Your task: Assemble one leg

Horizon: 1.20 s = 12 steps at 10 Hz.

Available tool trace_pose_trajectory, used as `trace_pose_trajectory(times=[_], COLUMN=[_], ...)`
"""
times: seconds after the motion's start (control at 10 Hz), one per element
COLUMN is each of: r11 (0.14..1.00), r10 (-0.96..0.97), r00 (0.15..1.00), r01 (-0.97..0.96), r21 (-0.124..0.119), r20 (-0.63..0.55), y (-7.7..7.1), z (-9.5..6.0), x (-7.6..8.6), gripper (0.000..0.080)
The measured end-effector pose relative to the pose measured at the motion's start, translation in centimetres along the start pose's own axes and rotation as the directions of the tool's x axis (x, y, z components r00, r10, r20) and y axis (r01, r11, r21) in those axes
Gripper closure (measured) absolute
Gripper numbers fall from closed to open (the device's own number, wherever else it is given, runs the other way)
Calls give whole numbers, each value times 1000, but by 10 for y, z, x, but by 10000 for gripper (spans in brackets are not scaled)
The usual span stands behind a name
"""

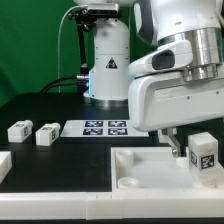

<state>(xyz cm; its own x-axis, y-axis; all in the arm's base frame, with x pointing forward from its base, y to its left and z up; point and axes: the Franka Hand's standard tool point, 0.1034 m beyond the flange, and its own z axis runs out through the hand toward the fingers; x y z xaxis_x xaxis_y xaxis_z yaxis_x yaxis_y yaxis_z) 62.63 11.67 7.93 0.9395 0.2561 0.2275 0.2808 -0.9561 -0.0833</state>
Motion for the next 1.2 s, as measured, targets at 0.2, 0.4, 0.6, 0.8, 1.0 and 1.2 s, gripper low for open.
trace_pose_trajectory(times=[0.2, 0.4, 0.6, 0.8, 1.0, 1.2], r11=[999, 999, 999, 999, 999, 999], r10=[8, 3, -4, -17, -16, -2], r00=[990, 990, 990, 991, 991, 991], r01=[-12, -8, -1, 12, 11, -3], r21=[32, 36, 37, 38, 38, 37], r20=[139, 143, 143, 133, 134, 134], y=[-3, -1, 5, 4, 4, 4], z=[-2, -1, 0, 3, 3, 3], x=[3, 6, 6, 5, 5, 5], gripper=[150, 150, 150, 273, 410, 511])
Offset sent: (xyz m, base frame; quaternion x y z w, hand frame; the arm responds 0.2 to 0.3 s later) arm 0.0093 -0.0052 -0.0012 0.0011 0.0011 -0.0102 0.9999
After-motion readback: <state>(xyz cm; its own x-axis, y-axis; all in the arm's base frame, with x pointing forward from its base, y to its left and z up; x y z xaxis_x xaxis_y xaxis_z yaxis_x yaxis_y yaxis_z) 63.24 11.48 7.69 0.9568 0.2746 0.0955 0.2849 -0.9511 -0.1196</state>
